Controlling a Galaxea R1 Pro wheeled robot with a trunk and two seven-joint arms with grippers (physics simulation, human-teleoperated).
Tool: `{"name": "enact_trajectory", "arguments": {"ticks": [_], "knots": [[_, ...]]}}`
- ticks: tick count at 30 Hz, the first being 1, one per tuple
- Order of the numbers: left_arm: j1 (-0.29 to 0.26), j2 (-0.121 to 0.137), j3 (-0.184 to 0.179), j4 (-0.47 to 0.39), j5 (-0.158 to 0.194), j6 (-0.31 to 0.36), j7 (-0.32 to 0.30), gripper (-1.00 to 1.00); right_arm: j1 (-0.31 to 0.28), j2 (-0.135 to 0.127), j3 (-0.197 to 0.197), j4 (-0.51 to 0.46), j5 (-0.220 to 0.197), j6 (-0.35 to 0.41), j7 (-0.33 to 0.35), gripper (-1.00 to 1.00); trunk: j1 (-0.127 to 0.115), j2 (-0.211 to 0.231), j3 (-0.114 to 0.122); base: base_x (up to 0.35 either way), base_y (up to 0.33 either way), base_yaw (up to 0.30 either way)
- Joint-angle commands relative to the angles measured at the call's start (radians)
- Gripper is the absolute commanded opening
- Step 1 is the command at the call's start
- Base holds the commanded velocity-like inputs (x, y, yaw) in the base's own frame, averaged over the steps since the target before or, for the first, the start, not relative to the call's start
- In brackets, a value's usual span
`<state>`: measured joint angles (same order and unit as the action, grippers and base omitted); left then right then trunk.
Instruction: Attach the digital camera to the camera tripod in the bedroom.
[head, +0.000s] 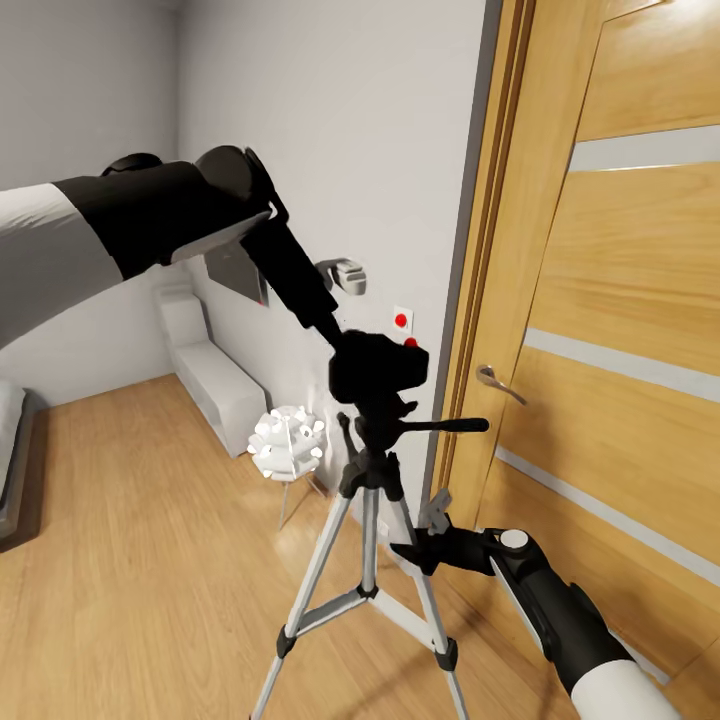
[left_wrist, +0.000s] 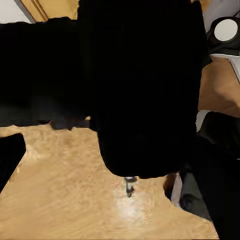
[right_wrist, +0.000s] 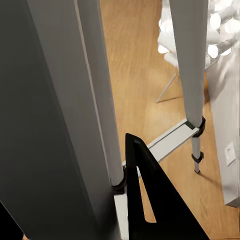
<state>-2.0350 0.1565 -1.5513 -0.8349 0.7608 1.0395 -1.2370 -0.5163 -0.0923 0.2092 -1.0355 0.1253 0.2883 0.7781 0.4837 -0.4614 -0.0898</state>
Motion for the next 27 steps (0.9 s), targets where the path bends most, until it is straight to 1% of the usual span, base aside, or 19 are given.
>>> {"name": "enact_trajectory", "arguments": {"ticks": [1, 17, 25, 27], "knots": [[0.023, -0.016, -0.014, -0.001, 0.0, 0.008, 0.002, 1.0, -0.002, 0.002, 0.022, -0.003, 0.005, 0.003, 0.003, -1.0, 0.001, -0.002, -0.002, 0.0, 0.0, 0.0], [0.026, -0.018, -0.011, 0.0, 0.0, 0.008, 0.002, 1.0, -0.002, 0.002, 0.022, -0.005, 0.005, 0.003, 0.003, -1.0, 0.001, -0.002, -0.002, 0.0, 0.0, 0.0], [0.023, -0.008, -0.01, -0.009, 0.0, 0.008, 0.0, 1.0, -0.002, 0.002, 0.022, -0.002, 0.005, 0.003, 0.003, -1.0, 0.001, -0.002, -0.002, 0.0, 0.0, 0.0], [0.021, -0.004, -0.003, -0.012, 0.0, 0.008, 0.0, 1.0, -0.002, 0.002, 0.022, -0.002, 0.005, 0.003, 0.003, -1.0, 0.001, -0.002, -0.002, 0.0, 0.0, 0.0]]}}
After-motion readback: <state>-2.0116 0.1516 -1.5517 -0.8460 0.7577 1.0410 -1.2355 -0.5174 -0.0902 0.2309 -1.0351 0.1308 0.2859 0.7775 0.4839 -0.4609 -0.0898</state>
